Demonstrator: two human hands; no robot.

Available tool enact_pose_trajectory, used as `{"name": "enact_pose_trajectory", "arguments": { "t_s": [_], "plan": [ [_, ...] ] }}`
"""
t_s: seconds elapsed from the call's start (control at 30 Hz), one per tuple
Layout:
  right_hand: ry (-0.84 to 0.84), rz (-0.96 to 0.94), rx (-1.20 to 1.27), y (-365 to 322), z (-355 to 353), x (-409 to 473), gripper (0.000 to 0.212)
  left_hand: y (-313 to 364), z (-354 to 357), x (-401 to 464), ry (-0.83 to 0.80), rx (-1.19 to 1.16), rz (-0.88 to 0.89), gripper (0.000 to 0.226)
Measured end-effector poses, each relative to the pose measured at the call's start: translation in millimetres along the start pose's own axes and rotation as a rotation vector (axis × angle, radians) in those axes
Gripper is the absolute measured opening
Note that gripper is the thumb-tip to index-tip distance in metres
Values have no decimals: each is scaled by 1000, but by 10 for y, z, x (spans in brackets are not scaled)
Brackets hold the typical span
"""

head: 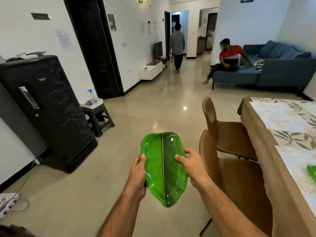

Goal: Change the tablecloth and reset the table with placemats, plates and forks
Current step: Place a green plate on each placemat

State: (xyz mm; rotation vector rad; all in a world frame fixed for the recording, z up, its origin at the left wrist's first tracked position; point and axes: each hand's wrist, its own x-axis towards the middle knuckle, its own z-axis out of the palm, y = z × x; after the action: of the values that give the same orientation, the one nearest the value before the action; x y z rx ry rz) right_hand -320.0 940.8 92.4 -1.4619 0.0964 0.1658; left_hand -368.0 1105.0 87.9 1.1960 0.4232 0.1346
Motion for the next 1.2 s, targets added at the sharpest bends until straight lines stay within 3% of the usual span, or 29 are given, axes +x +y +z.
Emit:
{"name": "enact_pose_trajectory", "arguments": {
  "t_s": [0.23,0.67,1.07,1.2],
  "plan": [
    [125,-58,-18,-310,277,1791,13,364,404,2005,-91,-3,-40,29],
    [526,-73,-4,-723,586,4949,14,1022,1563,5454,-357,158,-152,32],
    [718,-83,44,-1178,-498,7511,14,932,3613,7821,-546,187,-194,27],
    [758,-104,-69,-1484,-977,8347,15,942,4398,8530,-572,180,-197,24]
  ]
}}
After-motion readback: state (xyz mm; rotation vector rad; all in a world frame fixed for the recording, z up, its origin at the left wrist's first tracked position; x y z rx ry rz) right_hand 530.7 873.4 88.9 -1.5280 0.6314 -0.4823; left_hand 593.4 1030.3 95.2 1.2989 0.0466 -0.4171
